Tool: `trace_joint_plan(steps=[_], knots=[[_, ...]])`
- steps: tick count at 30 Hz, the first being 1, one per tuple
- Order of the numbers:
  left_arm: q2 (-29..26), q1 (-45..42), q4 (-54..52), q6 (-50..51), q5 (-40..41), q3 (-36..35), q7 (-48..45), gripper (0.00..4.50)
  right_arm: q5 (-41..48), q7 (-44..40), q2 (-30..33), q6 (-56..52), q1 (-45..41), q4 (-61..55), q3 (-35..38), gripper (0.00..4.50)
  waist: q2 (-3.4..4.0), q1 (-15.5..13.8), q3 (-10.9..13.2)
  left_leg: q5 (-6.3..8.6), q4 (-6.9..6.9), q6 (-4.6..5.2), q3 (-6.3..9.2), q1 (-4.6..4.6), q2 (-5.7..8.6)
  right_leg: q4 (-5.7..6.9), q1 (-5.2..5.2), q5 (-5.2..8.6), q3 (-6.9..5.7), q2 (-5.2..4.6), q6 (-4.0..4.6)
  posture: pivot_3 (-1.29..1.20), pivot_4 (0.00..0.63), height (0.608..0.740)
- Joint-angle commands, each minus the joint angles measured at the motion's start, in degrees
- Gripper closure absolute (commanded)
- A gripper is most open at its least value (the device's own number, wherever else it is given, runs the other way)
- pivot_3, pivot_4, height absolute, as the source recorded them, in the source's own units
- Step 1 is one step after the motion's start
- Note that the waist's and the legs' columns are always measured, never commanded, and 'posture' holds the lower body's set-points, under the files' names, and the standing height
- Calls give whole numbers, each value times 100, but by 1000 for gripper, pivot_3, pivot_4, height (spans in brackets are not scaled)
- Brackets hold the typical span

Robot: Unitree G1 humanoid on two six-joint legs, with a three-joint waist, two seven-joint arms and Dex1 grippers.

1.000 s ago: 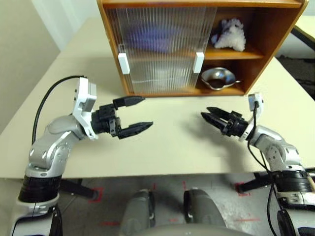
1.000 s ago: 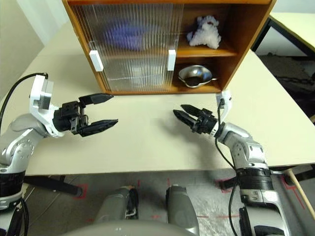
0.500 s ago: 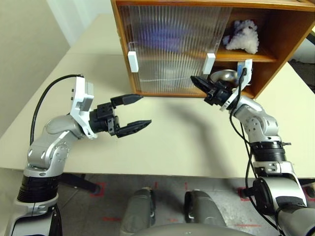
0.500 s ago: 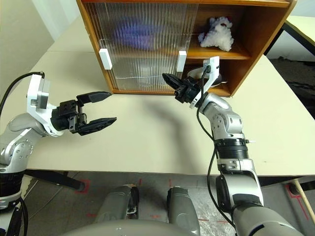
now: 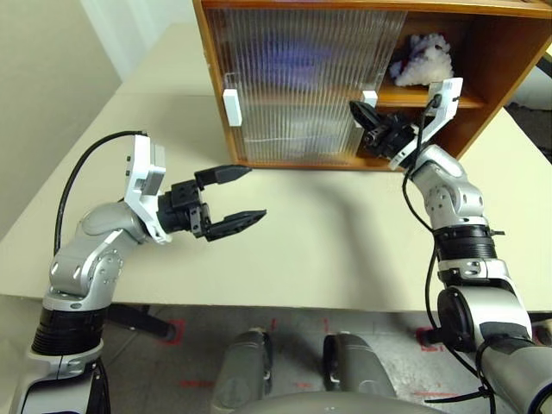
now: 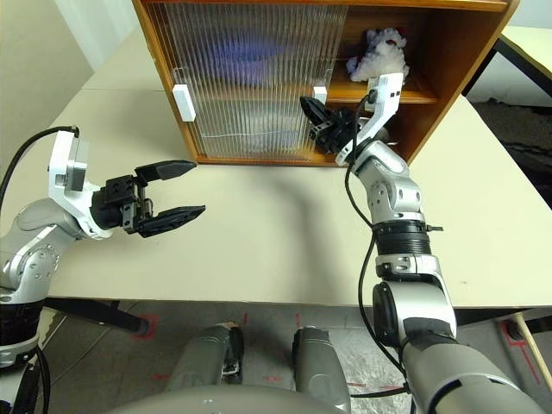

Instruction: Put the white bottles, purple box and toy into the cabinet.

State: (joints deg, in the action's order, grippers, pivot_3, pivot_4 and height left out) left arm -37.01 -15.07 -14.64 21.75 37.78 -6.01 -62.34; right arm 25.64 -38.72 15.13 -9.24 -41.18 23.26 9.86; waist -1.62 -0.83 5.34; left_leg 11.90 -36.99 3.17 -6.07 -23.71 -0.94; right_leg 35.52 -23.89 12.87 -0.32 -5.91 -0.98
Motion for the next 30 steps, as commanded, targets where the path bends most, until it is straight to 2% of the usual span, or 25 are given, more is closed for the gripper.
trace_joint_plan(steps=[1, 16, 30], knots=[[22, -18, 174, -92, -95, 80, -78, 0, -140, 192, 211, 94, 53, 166, 170, 4459, 0, -3, 0, 0, -2, 0, 0, 0, 0, 0, 1, 0, 0, 0, 0, 73, 32, 740], [53, -136, 497, -306, -190, 148, -323, 0, -132, 444, 582, 43, 305, -195, 414, 4459, -1, 38, -1, -2, -12, 2, -2, -1, 0, -1, 4, -8, 1, -1, 13, 50, 28, 740], [75, -283, 407, -145, -166, 225, -276, 0, -331, 832, 1268, 127, 467, -18, 726, 4459, -1, 46, -1, -5, -26, 7, -3, -8, 1, -4, 6, -8, 2, -1, 11, 33, 27, 740]])
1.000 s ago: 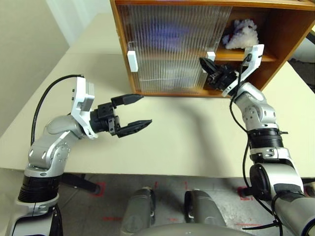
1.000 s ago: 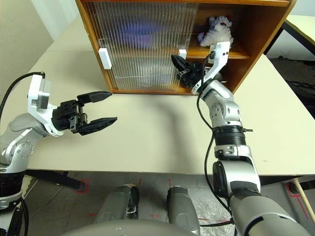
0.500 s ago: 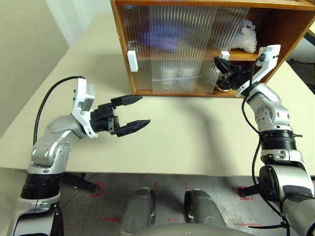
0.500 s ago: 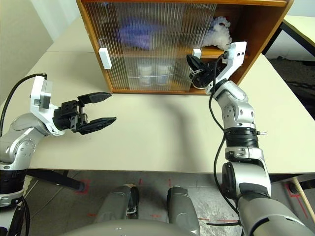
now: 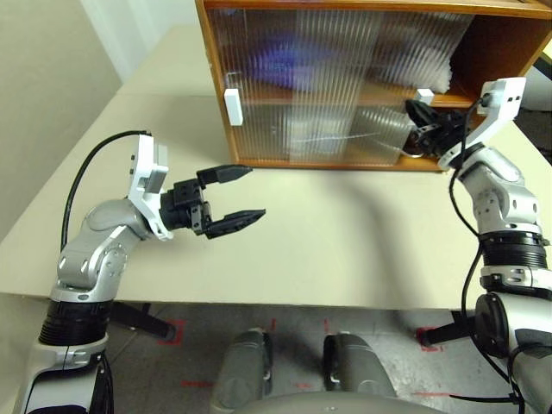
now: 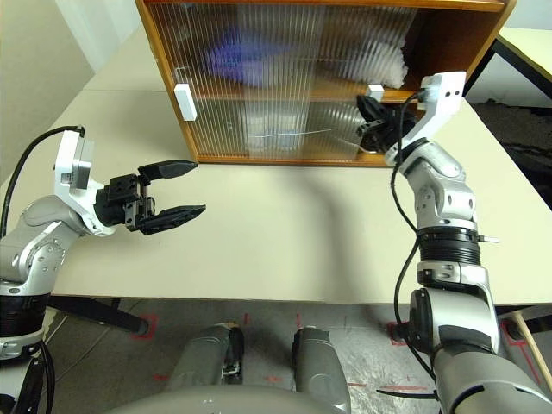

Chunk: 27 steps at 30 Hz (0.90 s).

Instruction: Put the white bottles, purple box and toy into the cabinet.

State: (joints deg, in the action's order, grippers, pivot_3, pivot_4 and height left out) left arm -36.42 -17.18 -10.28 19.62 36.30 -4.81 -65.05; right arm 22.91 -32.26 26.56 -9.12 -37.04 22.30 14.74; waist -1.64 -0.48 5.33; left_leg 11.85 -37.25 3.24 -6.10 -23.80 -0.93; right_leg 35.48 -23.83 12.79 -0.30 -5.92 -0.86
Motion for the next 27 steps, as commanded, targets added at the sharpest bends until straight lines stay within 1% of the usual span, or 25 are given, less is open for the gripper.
trace_joint_plan(steps=[1, 7, 19, 27], knots=[[16, -88, -25, 76, -15, 109, -7, 0, -68, 209, 145, 116, 57, 86, 251, 4459, 0, 24, 0, -1, 0, 1, 0, 0, 0, 0, 1, 0, 0, 0, 0, 33, 27, 740], [3, -142, -27, 113, -2, 126, -28, 0, -179, 306, 281, 166, -5, 259, 315, 4459, -1, 118, -1, -3, -1, 4, 1, 1, 0, 1, 5, -3, 0, 4, -5, 32, 24, 740], [2, -66, -144, 160, 22, 108, 18, 0, -432, 603, 651, 230, -173, 723, 348, 4459, -2, 118, -1, -5, -10, 9, 2, 2, 1, 1, 11, -5, 2, 7, -24, 47, 27, 740], [-30, 81, -164, 154, 56, 94, -59, 0, -563, 806, 837, 243, -161, 934, 387, 4459, -2, 118, -1, -8, -14, 14, 2, 8, 0, 0, 19, 4, 6, 6, -12, 46, 32, 740]])
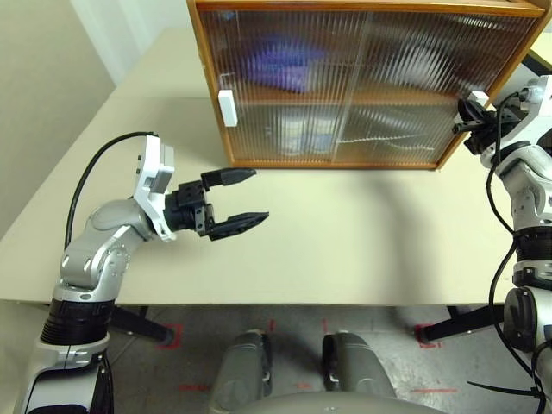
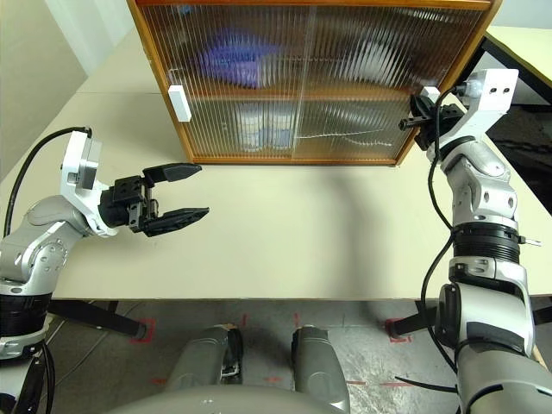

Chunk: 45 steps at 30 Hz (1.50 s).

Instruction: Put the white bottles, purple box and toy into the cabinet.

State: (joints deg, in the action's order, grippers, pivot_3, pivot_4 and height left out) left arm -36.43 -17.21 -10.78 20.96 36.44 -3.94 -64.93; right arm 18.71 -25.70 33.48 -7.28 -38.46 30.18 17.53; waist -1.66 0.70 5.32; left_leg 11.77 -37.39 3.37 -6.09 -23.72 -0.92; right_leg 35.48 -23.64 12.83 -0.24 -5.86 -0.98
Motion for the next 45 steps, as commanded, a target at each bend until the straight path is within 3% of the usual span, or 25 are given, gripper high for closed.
trace_joint_plan(steps=[1, 8, 9, 12, 16, 21, 25, 33, 38, 45], knots=[[-41, 97, -97, 8, 39, 3, -92, 0, -159, 173, 161, 51, -11, 157, 106, 4459, 0, -2, 0, 0, 0, 0, 0, 3, 0, 0, 3, 0, 0, 0, 0, 46, 32, 740], [-24, 216, -5, -18, 67, -84, -124, 0, 305, -345, -69, -6, 177, -311, 204, 4459, 0, -8, 0, -1, -1, 3, -1, 6, 1, -5, 11, 4, 2, -4, 4, 39, 41, 740], [-43, 254, -23, 18, 98, -145, -85, 0, 428, -564, -94, -77, 282, -526, 175, 4255, 0, -4, 0, -1, -1, 3, -1, 7, 1, -5, 11, 4, 2, -4, 3, 35, 42, 740], [-166, 284, 15, 194, 281, -590, 167, 0, 755, -1109, -52, -320, 698, -1171, 140, 3498, 0, -3, 0, -1, 3, 3, 2, 11, -3, -2, 11, 2, 1, 0, -1, 38, 43, 740], [-358, 197, 445, 304, 425, -1249, 422, 0, 1326, -1631, 122, -766, 1389, -1761, 451, 1892, 0, -12, 0, -1, 9, 2, 7, 14, -7, 1, 11, 3, -6, 1, -11, 48, 45, 740], [-189, 46, 1077, 335, -6, -1396, 1356, 0, 1377, -2168, 547, -777, 2010, -1145, 738, 57, 0, -48, 1, 0, 7, 2, 7, 21, -1, -12, 25, 22, -11, -11, 12, 52, 49, 740], [118, 132, 1466, 179, -615, -1418, 2430, 0, 1376, -1965, 511, -532, 1889, 99, 1159, 20, -11, -34, 4, 0, 5, 1, 4, 42, 0, -14, 43, 29, -6, -13, 32, 34, 48, 740], [310, -243, 2338, 167, -1385, -1491, 3849, 0, 757, -2038, 353, 1049, 1313, 2027, 1003, 20, -13, 62, 5, 0, 21, 0, 1, 48, -3, -7, 33, 24, 3, 2, 42, 24, 51, 740], [184, -188, 2806, -78, -1967, -1418, 4300, 0, 430, -1829, 251, 1727, 969, 2631, 884, 20, -19, 112, 7, 0, 17, 0, -3, 45, 0, -8, 34, -9, 4, -3, -17, 41, 55, 740], [302, -255, 2847, -120, -1752, -1734, 4277, 0, 328, -1903, 552, 2266, 521, 3610, 996, 20, -56, -11, 71, 1, 34, -2, -3, 46, 0, -16, 29, -9, 3, -19, 15, 137, 110, 740]])
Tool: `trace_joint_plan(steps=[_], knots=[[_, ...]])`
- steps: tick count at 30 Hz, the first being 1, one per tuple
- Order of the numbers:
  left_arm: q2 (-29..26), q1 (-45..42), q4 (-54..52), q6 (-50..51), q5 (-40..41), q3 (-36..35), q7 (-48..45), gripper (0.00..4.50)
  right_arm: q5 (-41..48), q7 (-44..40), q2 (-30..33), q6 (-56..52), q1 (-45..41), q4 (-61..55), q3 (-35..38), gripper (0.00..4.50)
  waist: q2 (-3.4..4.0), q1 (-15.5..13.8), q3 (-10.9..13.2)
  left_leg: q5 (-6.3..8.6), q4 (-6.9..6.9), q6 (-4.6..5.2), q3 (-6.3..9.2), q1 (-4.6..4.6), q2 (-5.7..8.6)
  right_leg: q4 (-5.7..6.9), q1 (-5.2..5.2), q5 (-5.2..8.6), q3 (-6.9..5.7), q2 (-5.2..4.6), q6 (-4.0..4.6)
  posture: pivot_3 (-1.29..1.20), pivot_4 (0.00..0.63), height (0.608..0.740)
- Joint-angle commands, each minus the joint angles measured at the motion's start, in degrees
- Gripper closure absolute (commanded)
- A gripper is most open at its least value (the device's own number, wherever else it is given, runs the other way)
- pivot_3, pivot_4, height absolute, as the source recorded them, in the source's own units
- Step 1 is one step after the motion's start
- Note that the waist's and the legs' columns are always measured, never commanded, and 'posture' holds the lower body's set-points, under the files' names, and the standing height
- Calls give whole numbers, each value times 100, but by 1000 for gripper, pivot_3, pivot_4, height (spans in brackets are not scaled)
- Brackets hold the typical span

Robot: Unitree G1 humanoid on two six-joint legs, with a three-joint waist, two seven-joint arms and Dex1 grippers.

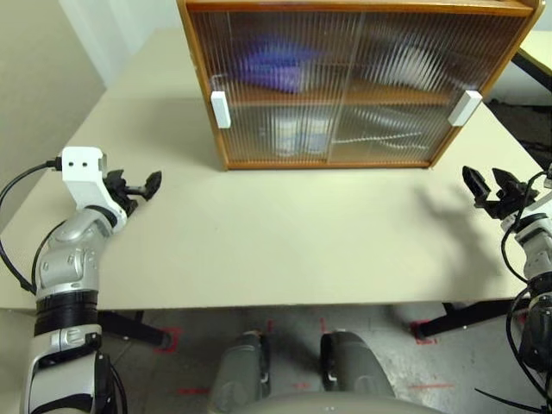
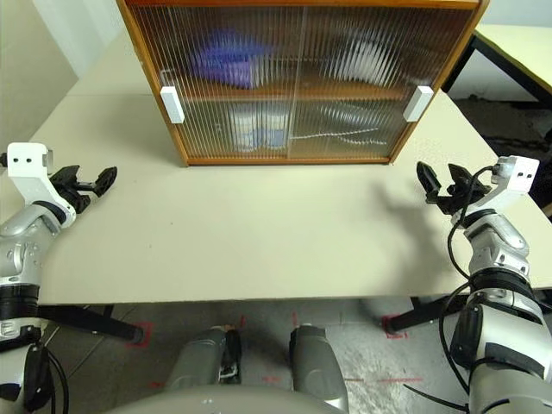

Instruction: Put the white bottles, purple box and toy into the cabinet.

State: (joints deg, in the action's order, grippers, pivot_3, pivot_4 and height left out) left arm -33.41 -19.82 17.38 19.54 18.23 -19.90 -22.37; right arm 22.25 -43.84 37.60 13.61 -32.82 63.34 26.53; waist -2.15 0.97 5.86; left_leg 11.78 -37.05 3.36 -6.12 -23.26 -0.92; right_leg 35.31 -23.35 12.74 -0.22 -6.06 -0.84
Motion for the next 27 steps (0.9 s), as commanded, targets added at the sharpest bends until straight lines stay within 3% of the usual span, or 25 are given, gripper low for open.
trace_joint_plan(steps=[1, 8, 16, 27], knots=[[-38, 100, -71, -14, 46, -163, 0, 0, 38, -252, 190, 126, -71, 343, 137, 20, -17, -68, 34, 0, 4, 0, 1, 1, -1, 0, 0, 0, 0, -2, 1, 145, 108, 740], [246, 418, -817, -3, 399, -455, -13, 0, 222, -956, 419, -144, -180, 587, 330, 20, -22, -207, 32, 8, 11, -14, 4, -5, -10, -9, -6, -6, -8, -25, -7, 139, 45, 740], [313, -82, -489, 191, 251, 115, -212, 0, 105, -1070, 472, -362, -298, 637, 277, 20, -24, -231, 32, 8, 2, -14, -1, -12, -5, -29, 6, 0, -17, -1, 3, 134, 72, 740], [488, 141, -815, 197, 489, -113, -52, 0, 18, -1001, 371, -415, -220, 549, 216, 20, -32, -215, 47, 8, 12, -14, 4, -13, -24, -38, 2, -11, -18, -4, -1, 137, 96, 740]])
